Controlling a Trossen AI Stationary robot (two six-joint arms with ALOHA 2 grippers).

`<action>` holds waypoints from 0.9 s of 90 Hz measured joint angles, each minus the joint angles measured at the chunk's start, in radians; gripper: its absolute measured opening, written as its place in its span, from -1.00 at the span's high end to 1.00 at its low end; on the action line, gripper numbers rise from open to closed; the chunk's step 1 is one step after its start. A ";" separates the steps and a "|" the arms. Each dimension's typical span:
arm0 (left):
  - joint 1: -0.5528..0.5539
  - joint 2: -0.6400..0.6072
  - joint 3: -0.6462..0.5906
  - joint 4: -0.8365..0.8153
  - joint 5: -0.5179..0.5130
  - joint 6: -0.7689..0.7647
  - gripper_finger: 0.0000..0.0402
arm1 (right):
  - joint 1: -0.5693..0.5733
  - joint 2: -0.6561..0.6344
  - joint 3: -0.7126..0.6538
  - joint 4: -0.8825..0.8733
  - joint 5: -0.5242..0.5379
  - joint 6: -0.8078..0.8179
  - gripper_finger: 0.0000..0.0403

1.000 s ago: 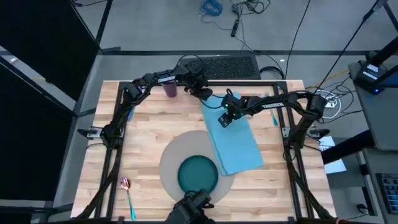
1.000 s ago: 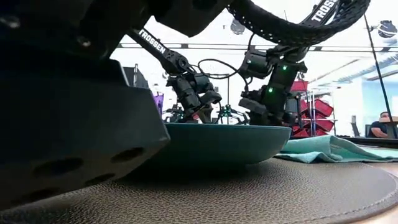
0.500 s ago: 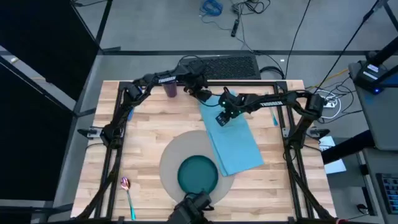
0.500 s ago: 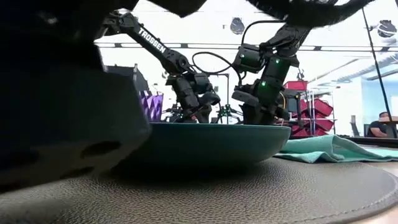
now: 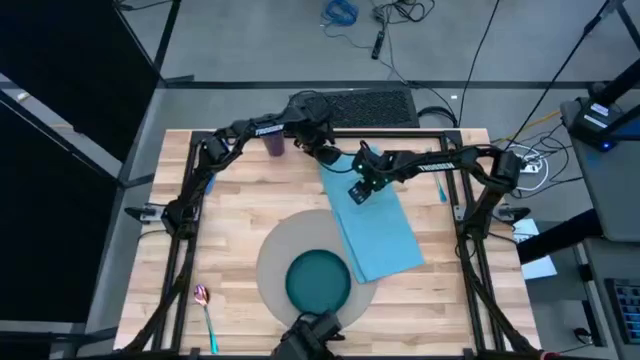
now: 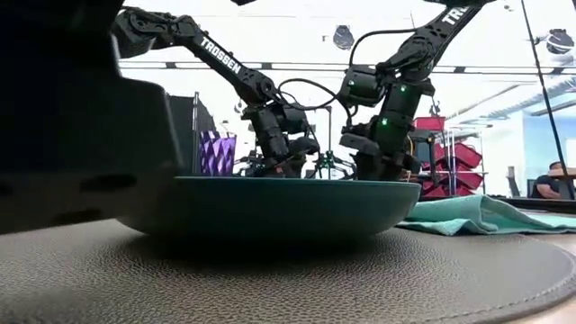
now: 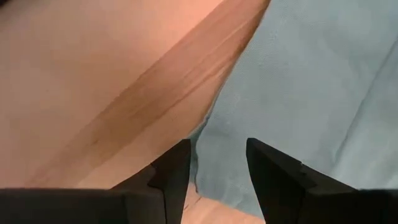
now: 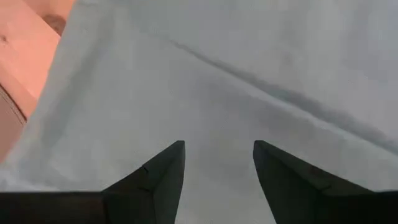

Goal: Set table place
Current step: Fold the blue table napkin

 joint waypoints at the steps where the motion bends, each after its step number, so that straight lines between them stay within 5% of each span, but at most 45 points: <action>1: -0.001 0.000 0.000 0.000 -0.002 0.003 0.28 | 0.000 0.000 0.000 -0.001 0.000 0.000 0.09; 24: -0.017 -0.022 0.003 0.006 -0.110 0.066 0.28 | 0.000 0.000 0.000 -0.008 0.000 -0.012 0.09; 81: 0.003 -0.019 0.001 -0.056 -0.029 0.014 0.28 | 0.001 -0.002 0.000 -0.064 0.001 -0.015 0.09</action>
